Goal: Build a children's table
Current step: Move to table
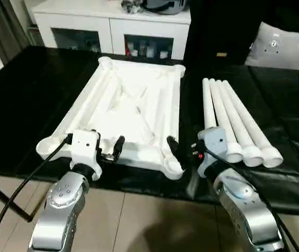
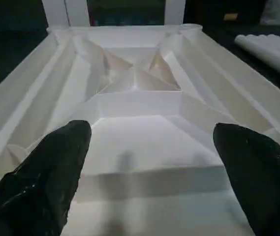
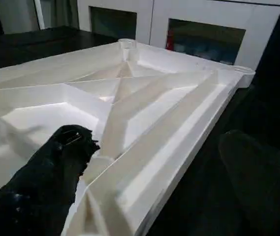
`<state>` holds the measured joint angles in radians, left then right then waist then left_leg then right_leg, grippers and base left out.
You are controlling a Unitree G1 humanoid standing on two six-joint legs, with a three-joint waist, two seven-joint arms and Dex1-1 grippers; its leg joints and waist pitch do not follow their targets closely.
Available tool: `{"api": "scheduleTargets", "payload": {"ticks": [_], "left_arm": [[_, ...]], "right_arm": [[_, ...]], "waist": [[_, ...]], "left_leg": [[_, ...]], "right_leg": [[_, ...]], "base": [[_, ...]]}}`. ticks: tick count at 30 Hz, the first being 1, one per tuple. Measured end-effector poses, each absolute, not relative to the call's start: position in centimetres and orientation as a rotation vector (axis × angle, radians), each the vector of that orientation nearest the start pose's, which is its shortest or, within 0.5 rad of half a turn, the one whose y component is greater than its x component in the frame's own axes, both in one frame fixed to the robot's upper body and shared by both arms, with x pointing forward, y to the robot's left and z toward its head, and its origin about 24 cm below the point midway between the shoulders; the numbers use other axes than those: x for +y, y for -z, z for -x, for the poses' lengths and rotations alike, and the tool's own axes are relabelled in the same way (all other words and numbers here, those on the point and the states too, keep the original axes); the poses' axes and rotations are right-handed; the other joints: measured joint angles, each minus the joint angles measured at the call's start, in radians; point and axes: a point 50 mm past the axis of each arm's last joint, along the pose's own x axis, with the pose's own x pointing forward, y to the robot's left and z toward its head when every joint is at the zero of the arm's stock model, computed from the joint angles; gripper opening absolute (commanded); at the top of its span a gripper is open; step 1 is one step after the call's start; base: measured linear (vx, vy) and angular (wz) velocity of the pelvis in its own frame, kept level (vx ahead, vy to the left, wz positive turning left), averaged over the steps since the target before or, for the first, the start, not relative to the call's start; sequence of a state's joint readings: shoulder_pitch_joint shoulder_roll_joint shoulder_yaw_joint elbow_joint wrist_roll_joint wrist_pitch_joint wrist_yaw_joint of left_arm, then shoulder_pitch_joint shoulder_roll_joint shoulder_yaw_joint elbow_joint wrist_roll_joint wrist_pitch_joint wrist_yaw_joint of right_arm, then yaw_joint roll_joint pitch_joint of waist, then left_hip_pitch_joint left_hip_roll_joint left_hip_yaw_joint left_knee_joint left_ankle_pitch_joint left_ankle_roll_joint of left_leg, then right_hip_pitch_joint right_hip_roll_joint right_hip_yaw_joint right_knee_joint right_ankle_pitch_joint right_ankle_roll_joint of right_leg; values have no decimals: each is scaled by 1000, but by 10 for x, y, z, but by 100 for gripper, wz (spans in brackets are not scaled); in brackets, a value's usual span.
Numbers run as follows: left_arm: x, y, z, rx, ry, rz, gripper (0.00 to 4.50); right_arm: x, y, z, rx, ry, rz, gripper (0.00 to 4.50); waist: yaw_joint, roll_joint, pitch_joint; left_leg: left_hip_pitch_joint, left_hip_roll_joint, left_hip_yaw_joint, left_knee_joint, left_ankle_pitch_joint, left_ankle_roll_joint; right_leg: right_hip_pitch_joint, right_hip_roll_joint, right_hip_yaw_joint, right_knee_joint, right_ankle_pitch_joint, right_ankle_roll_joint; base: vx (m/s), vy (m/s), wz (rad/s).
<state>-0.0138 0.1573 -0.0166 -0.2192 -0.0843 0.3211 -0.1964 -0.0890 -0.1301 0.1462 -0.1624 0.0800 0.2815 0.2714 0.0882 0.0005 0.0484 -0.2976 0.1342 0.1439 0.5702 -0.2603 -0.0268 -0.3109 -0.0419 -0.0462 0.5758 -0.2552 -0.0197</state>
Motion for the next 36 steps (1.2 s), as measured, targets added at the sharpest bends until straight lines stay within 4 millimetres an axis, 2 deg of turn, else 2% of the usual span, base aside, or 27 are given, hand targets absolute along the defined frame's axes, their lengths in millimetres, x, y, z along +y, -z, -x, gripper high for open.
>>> {"api": "scheduleTargets", "payload": {"ticks": [4,5,6,7,8,9,10,11,12,13,14,15,16,17,18,19,20,21,22,23,25,27,29,30,32,35,36], "left_arm": [[159,-67,-253,99,229,-69,444],[159,-67,-254,99,229,-69,444],[160,-67,-254,101,227,-71,444],[162,-67,-253,104,222,-78,444],[163,-67,-253,105,219,-78,444],[164,-68,-254,103,216,-80,444],[165,-69,-254,100,213,-81,444],[161,-69,-255,97,221,-70,444],[155,-68,-255,98,244,-63,444],[152,-68,-254,99,260,-63,444],[152,-68,-255,98,260,-63,444],[152,-69,-255,95,260,-66,444],[154,-69,-255,97,257,-75,444],[158,-68,-255,100,247,-82,444],[161,-69,-255,101,237,-87,444],[165,-69,-256,104,223,-95,444],[165,-70,-257,100,224,-95,444],[164,-71,-257,95,227,-92,444],[162,-72,-258,89,232,-90,444],[160,-71,-258,91,237,-81,444],[150,-69,-256,96,287,-81,444],[148,-68,-256,101,318,-91,444],[150,-68,-254,115,393,-134,444],[149,-67,-253,124,426,-147,444],[146,-65,-251,144,509,-179,444],[140,-64,-247,170,672,-202,444],[139,-64,-246,174,696,-198,428]], "right_arm": [[-118,-67,-263,74,-435,59,450],[-118,-67,-263,73,-432,58,450],[-118,-68,-263,73,-432,58,450],[-117,-68,-263,70,-436,55,450],[-116,-68,-263,69,-437,53,450],[-116,-68,-263,68,-437,52,450],[-119,-68,-263,71,-429,56,450],[-122,-66,-262,79,-417,60,450],[-125,-64,-262,85,-408,68,450],[-129,-64,-263,87,-392,65,450],[-128,-65,-263,83,-392,65,450],[-128,-67,-264,74,-393,65,450],[-127,-66,-264,75,-393,61,450],[-121,-66,-263,74,-408,48,450],[-114,-68,-264,65,-431,42,450],[-111,-70,-264,56,-441,41,450],[-113,-70,-264,55,-436,48,450],[-116,-70,-265,56,-428,52,450],[-119,-71,-265,53,-415,55,450],[-124,-70,-265,58,-400,63,450],[-130,-66,-265,75,-374,75,450],[-134,-67,-265,75,-364,88,450],[-134,-66,-265,84,-396,104,450],[-135,-66,-265,91,-407,115,450],[-139,-65,-264,104,-438,140,450],[-147,-67,-261,131,-532,187,450],[-148,-68,-261,131,-547,191,450]], "waist": [[1,1,-1],[-2,0,-1],[-10,0,-2],[-26,-5,-4],[-32,-9,-6],[-41,-20,-12],[-41,-29,-11],[-30,-26,-7],[-17,-19,-4],[-1,-15,-5],[5,-8,-5],[7,10,-4],[10,33,-4],[0,36,-5],[-6,27,-8],[-21,27,-9],[-26,24,-12],[-27,18,-15],[-26,-10,-22],[-22,-6,-22],[-13,-3,-21],[-8,-2,-20],[-5,11,-14],[-4,15,-11],[-4,21,-3],[2,25,-1],[1,25,-1]], "left_leg": [[-7,-1,-7,21,-28,24],[-4,-3,-10,26,-33,25],[0,-5,-17,31,-39,22],[3,-10,-23,38,-48,14],[6,-15,-23,41,-51,14],[11,-25,-21,49,-60,15],[7,-34,-23,71,-77,37],[1,-34,-27,99,-86,92],[-15,-30,-38,141,-77,118],[-42,-29,-47,171,-65,98],[-57,-24,-51,149,-50,74],[-67,-5,-52,92,-35,50],[-65,16,-60,92,1,-3],[-58,11,-65,88,-2,1],[-56,5,-68,83,-3,4],[-55,2,-68,86,-6,9],[-54,0,-63,87,-7,11],[-55,-6,-54,88,-8,12],[-62,-25,-43,97,-11,13],[-69,-27,-44,102,-12,12],[-72,-27,-41,80,0,-4],[-71,-21,-42,71,9,-13],[-67,-6,-45,67,13,-26],[-62,-1,-42,64,16,-29],[-52,4,-27,62,17,-29],[-51,5,-23,61,17,-29],[-51,6,-22,61,18,-29]], "right_leg": [[2,1,-3,6,-20,2],[0,-1,-5,16,-27,-1],[-9,-3,-7,38,-36,-11],[-32,-15,-10,83,-48,-24],[-43,-21,-8,106,-52,-26],[-62,-36,6,107,-57,-17],[-49,-38,26,112,-66,26],[-34,-29,30,105,-68,22],[-17,-21,30,92,-66,18],[2,-14,28,75,-62,14],[19,-9,19,65,-62,13],[35,7,1,56,-63,13],[49,23,-10,54,-68,16],[46,18,-19,52,-71,11],[27,14,-20,85,-78,-22],[-6,10,-20,145,-78,-22],[-32,5,-16,163,-68,-4],[-59,-8,-11,155,-49,18],[-75,-31,18,95,-4,46],[-80,-31,21,110,-7,48],[-88,-30,24,107,1,42],[-88,-21,22,97,10,34],[-74,-12,10,75,19,16],[-69,-11,6,68,22,11],[-64,-14,8,68,21,13],[-63,-16,8,69,21,13],[-63,-16,8,69,22,13]], "base": [[108,18,4],[109,14,5],[109,14,5],[72,-2,12],[0,0,0],[0,0,0],[8,-17,18],[56,-35,9],[56,-35,9],[58,-40,-11],[0,0,0],[0,0,0],[78,41,-6],[147,58,-2],[147,58,-2],[124,27,5],[0,0,0],[0,0,0],[0,0,0],[11,-62,1],[2,-67,0],[-32,-65,-3],[-60,-41,-3],[-66,-31,0],[-60,-7,4],[-39,-1,2],[0,0,0]]}}
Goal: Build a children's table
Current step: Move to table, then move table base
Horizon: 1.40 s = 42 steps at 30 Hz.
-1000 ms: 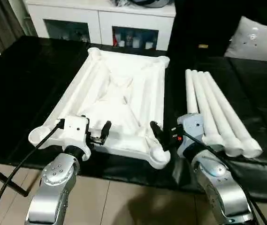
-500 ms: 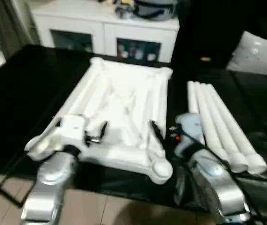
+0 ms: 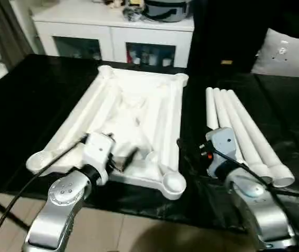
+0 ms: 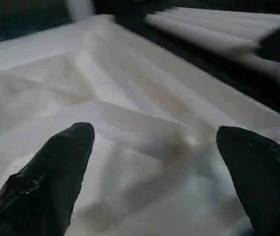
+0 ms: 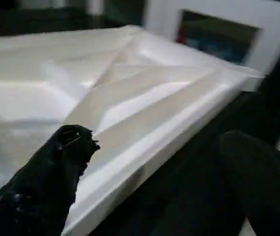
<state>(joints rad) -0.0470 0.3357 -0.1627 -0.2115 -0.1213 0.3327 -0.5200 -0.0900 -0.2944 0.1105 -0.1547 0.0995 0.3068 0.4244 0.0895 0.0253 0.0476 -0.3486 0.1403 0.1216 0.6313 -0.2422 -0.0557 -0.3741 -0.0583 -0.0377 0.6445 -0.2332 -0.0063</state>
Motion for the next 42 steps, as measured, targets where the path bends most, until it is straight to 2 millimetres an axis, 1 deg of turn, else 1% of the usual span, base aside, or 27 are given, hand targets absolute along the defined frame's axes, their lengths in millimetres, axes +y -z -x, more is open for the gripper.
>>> {"api": "scheduleTargets", "payload": {"ticks": [1,3,4,6,7,8,10,12,15,16,17,19,20,22,23,25,26,27,28,30,31,35,37,38,39,41,42], "left_arm": [[137,-64,-245,183,733,-198,409],[133,-65,-244,198,847,-222,406],[132,-66,-243,209,915,-247,395],[133,-66,-244,221,972,-269,367],[132,-66,-245,232,1014,-284,364],[132,-66,-246,237,1042,-294,351],[132,-65,-249,251,1088,-321,351],[133,-64,-252,278,1134,-367,317],[140,-63,-259,329,1197,-449,313],[140,-64,-260,330,1219,-464,279],[140,-64,-261,335,1241,-479,279],[143,-62,-262,362,1277,-504,262],[145,-61,-263,374,1290,-513,262],[144,-61,-265,387,1327,-533,234],[144,-61,-265,389,1345,-544,227],[142,-60,-266,395,1380,-571,226],[142,-58,-267,402,1391,-577,202],[142,-56,-267,411,1401,-585,202],[142,-52,-266,423,1411,-586,189],[141,-49,-267,425,1416,-585,182],[142,-49,-268,424,1419,-586,157],[141,-47,-272,416,1420,-597,139],[143,-45,-273,420,1416,-596,118],[143,-44,-273,420,1416,-596,118],[144,-44,-273,421,1415,-598,100],[144,-44,-275,420,1416,-608,95],[144,-44,-275,420,1421,-614,84]], "right_arm": [[-148,-70,-260,134,-576,189,450],[-151,-73,-256,146,-659,225,450],[-155,-77,-254,153,-704,258,450],[-158,-80,-252,165,-750,283,450],[-160,-81,-250,178,-783,294,450],[-161,-82,-249,188,-808,302,450],[-162,-83,-244,211,-855,321,450],[-162,-84,-240,232,-898,323,450],[-160,-87,-233,257,-974,347,450],[-160,-87,-230,270,-995,341,450],[-160,-86,-228,284,-1011,334,450],[-159,-85,-223,308,-1039,316,450],[-158,-86,-222,313,-1050,316,450],[-159,-87,-220,324,-1061,327,450],[-159,-88,-219,330,-1066,332,450],[-159,-90,-218,329,-1075,334,450],[-158,-90,-217,327,-1077,331,450],[-158,-90,-217,326,-1079,329,450],[-158,-89,-216,333,-1080,321,450],[-159,-86,-213,356,-1079,308,450],[-159,-85,-211,368,-1080,302,450],[-157,-86,-208,367,-1079,302,450],[-157,-84,-207,377,-1067,295,450],[-157,-82,-206,385,-1063,290,450],[-157,-81,-205,389,-1057,286,450],[-156,-80,-205,392,-1056,280,450],[-156,-80,-204,393,-1057,280,450]], "waist": [[0,0,0],[1,0,0],[1,0,0],[0,0,0],[0,0,-1],[0,0,-1],[-1,-1,-1],[-1,-1,-1],[0,-1,-1],[0,-1,-1],[1,-1,-1],[1,0,-1],[1,0,-1],[1,0,-1],[1,0,-1],[1,2,-1],[1,3,-1],[1,5,-2],[0,7,-3],[1,7,-3],[1,8,-3],[0,12,-3],[0,15,-2],[0,16,-2],[1,19,-1],[0,23,1],[0,25,1]], "left_leg": [[-2,1,1,0,3,1],[-3,1,1,0,4,1],[-3,1,1,-1,4,1],[-2,1,2,-3,6,1],[-3,1,2,-4,7,1],[-3,1,3,-5,8,2],[-4,2,4,-8,8,2],[-5,3,5,-10,8,3],[-9,4,5,-10,11,8],[-9,4,5,-11,11,8],[-9,4,5,-11,11,8],[-9,4,6,-11,11,8],[-9,4,6,-11,10,6],[-8,4,6,-11,8,3],[-7,4,7,-11,8,3],[-6,5,7,-11,8,3],[-6,5,7,-11,9,2],[-6,5,7,-11,9,2],[-6,5,7,-11,8,2],[-7,5,7,-11,8,2],[-7,5,7,-11,8,2],[-7,5,8,-11,8,2],[-6,5,8,-11,8,2],[-6,5,8,-11,8,2],[-5,5,8,-11,8,2],[-5,5,8,-11,8,2],[-5,5,8,-11,8,2]], "right_leg": [[0,0,-1,0,2,0],[0,0,-1,0,2,0],[0,0,-1,0,2,0],[0,0,0,0,2,-1],[0,0,-1,-1,3,-2],[-1,0,-1,-1,3,-3],[-1,0,-1,-3,1,-3],[-2,1,-2,-5,1,-3],[-7,1,-3,-5,1,-4],[-7,1,-3,-5,1,-4],[-7,1,-3,-6,1,-4],[-7,1,-2,-6,1,-4],[-7,1,-2,-6,1,-4],[-6,1,-2,-6,2,-5],[-5,1,-2,-6,2,-5],[-4,1,-2,-6,2,-5],[-4,1,-2,-6,2,-5],[-4,0,-2,-6,2,-5],[-4,0,-2,-6,2,-5],[-5,1,-2,-6,2,-5],[-5,1,-2,-6,2,-5],[-5,1,-2,-6,2,-5],[-4,1,-2,-6,2,-5],[-4,1,-2,-6,2,-5],[-4,1,-2,-6,2,-5],[-3,0,-2,-6,2,-5],[-3,0,-2,-6,2,-5]], "base": [[0,0,0],[0,0,0],[0,0,0],[0,0,0],[0,0,0],[0,0,0],[0,0,0],[0,0,0],[0,0,0],[0,0,0],[0,0,0],[0,0,0],[0,0,0],[0,0,0],[0,0,0],[0,0,0],[0,0,0],[0,0,0],[0,0,0],[0,0,0],[0,0,0],[0,0,0],[0,0,0],[0,0,0],[0,0,0],[0,0,0],[0,0,0]]}}
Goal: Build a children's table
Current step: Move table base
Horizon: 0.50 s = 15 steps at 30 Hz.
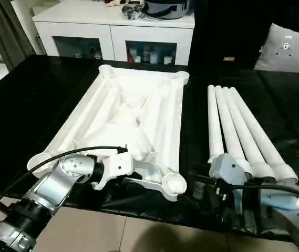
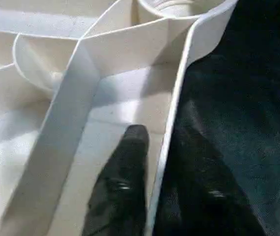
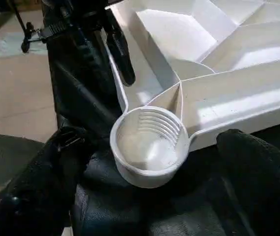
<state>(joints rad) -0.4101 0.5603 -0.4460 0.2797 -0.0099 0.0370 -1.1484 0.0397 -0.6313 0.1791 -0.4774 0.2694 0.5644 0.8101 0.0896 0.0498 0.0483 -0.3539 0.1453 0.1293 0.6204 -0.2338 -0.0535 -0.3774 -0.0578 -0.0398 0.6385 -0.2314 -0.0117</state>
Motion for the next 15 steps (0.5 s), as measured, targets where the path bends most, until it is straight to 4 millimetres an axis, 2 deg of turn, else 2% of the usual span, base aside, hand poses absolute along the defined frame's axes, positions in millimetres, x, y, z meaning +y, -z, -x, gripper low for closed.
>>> {"api": "scheduleTargets", "payload": {"ticks": [6,15], "left_arm": [[140,-44,-277,411,1442,-630,33],[137,-42,-284,389,1386,-604,2]], "right_arm": [[-153,-83,-202,383,-1063,285,450],[-147,-84,-207,357,-1038,268,450]], "waist": [[-4,3,0],[-14,5,-1]], "left_leg": [[0,0,1,0,0,0],[2,0,2,-4,1,-1]], "right_leg": [[0,0,1,0,0,0],[0,0,1,0,0,0]], "base": [[0,0,0],[0,0,0]]}}
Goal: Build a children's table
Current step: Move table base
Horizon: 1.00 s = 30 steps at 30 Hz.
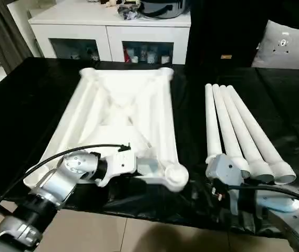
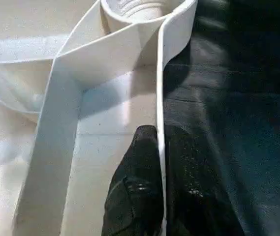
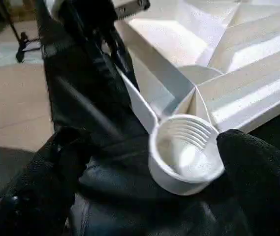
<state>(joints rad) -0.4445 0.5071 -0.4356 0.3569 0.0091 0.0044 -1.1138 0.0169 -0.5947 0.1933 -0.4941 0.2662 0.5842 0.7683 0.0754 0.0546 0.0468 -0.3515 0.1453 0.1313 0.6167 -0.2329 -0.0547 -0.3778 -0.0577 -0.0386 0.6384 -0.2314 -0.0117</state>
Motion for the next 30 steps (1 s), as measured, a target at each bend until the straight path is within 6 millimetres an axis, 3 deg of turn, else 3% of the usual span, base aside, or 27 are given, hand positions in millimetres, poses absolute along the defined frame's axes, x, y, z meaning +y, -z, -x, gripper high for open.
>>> {"api": "scheduleTargets", "payload": {"ticks": [12,13,19,24,28,30], "left_arm": [[142,-41,-294,280,1329,-656,1],[142,-41,-294,278,1328,-656,48],[145,-47,-289,203,1250,-470,89],[144,-75,-284,81,1149,-341,133],[148,-73,-270,146,1083,-332,152],[150,-69,-264,183,1037,-322,182]], "right_arm": [[-136,-86,-227,289,-924,181,450],[-137,-87,-229,276,-901,155,450],[-133,-98,-244,187,-776,98,450],[-133,-107,-265,132,-537,159,450],[-142,-99,-275,322,-352,208,450],[-145,-98,-280,395,-277,173,450]], "waist": [[6,0,0],[7,0,0],[8,-4,3],[15,-7,3],[10,-11,5],[5,-13,7]], "left_leg": [[-3,0,1,-3,1,-2],[-3,0,1,-4,2,-3],[-3,2,2,-9,6,-8],[-2,5,9,-11,8,-8],[-1,6,12,-14,8,-9],[-1,6,12,-15,9,-10]], "right_leg": [[-3,0,-1,-1,0,0],[-3,0,-1,-1,0,0],[-6,0,-2,-1,0,0],[-6,0,-2,-2,0,-1],[-6,0,-1,-3,0,-1],[-6,1,-1,-3,0,-1]], "base": [[0,0,0],[0,0,0],[0,0,0],[0,0,0],[0,0,0],[0,0,0]]}}
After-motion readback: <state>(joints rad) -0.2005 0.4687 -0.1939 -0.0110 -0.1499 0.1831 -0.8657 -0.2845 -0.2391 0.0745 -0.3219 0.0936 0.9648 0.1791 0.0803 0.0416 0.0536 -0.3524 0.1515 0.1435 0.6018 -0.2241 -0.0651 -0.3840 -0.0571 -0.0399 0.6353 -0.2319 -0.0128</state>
